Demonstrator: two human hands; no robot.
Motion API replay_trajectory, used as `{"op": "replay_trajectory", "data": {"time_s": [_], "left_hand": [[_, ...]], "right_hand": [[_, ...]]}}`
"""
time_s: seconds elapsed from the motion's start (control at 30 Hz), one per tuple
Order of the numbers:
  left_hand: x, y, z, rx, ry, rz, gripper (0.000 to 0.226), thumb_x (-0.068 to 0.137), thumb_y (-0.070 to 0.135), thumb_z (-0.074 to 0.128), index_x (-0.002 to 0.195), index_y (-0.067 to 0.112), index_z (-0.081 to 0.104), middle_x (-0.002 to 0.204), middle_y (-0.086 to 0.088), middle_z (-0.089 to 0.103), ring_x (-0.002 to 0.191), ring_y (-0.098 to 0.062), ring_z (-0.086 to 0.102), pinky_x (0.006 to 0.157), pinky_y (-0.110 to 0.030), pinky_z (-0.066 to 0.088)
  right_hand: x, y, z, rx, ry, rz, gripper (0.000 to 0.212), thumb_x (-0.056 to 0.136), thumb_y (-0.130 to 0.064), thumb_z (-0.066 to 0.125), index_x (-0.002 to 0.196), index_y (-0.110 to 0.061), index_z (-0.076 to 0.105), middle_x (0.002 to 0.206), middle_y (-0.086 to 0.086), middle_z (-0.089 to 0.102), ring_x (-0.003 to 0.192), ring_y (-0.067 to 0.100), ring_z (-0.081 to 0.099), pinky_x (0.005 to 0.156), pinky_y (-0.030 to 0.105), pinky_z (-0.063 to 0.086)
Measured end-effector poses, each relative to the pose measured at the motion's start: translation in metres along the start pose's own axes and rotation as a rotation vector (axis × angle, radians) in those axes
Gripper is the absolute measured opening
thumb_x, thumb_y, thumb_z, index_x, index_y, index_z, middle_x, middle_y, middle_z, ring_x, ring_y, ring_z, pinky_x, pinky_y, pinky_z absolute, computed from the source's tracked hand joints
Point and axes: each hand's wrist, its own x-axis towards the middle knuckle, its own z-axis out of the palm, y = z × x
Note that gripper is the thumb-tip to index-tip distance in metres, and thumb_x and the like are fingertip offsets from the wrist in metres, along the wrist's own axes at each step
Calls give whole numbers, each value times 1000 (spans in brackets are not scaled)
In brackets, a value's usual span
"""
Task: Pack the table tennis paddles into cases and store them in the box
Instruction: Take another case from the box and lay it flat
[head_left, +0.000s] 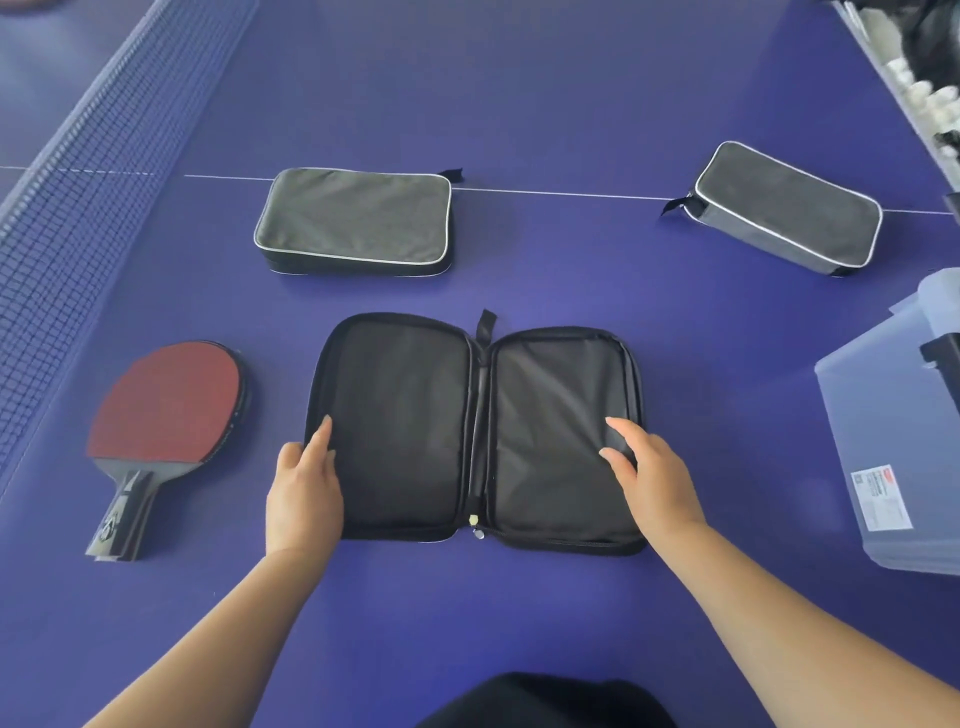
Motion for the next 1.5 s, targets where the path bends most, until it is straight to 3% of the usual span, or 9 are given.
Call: {"op": "replay_trajectory", "data": {"time_s": [0.17,0.3,0.43,0.5,0.63,0.77,0.97,1.27,1.5], "left_hand": [[-1,-6,9,78,-28,-14,43,102,22,43,145,26,45,117,-4,44,78,-32,56,64,-38,44],[3,-10,17,216,69,162,43,92,14,61,135,16,58,143,-11,39,125,-35,37,97,-51,41],[5,-4,32,284,-26,476,56,83,23,74,135,13,58,154,-13,35,140,-33,31,111,-52,34],[1,4,39,301,-157,565,65,88,36,68,145,16,46,160,-9,25,146,-30,24,116,-50,29],[-1,10,43,382,-296,537,73,98,55,38,157,26,5,164,3,-9,151,-19,-9,122,-37,-3],[6,15,25,423,-363,547,72,99,55,38,157,27,6,164,4,-11,151,-18,-11,122,-36,-2],[33,-36,-22,216,-31,339,53,92,26,65,142,14,51,158,-9,30,145,-33,24,116,-49,27],[48,-113,-84,161,96,-178,76,92,33,63,153,15,24,159,-6,22,144,-31,17,115,-50,26],[45,-136,-90,154,47,-342,59,86,30,68,134,9,40,134,-18,44,123,-40,42,98,-52,38]], "right_hand": [[-1,5,0,-232,52,-1,44,92,-37,62,135,-32,54,96,0,44,72,20,51,57,32,49],[-2,1,10,-342,236,-85,44,81,-26,76,123,-20,66,136,13,45,122,35,46,89,51,46],[0,-21,26,-326,68,-205,49,91,-27,65,138,-17,53,156,8,29,145,29,25,112,47,31],[0,-34,36,-311,-32,-260,57,92,-37,62,144,-19,45,160,6,22,148,28,18,116,47,26],[0,-51,51,-409,-162,-268,69,94,-52,50,153,-25,25,163,3,7,150,29,5,119,50,15],[0,-55,51,-472,-199,-226,72,96,-56,40,155,-28,11,164,1,-4,150,28,-4,119,47,11],[0,-57,50,-454,-213,-202,72,95,-56,43,155,-27,13,164,2,-3,150,28,-3,119,48,13],[-5,-70,51,-454,-203,-143,71,96,-53,44,155,-27,14,163,2,-5,150,24,-5,119,46,13],[-9,-105,69,-380,-273,-303,74,95,-54,46,155,-30,11,163,-3,-5,150,20,-6,122,41,9]]}}
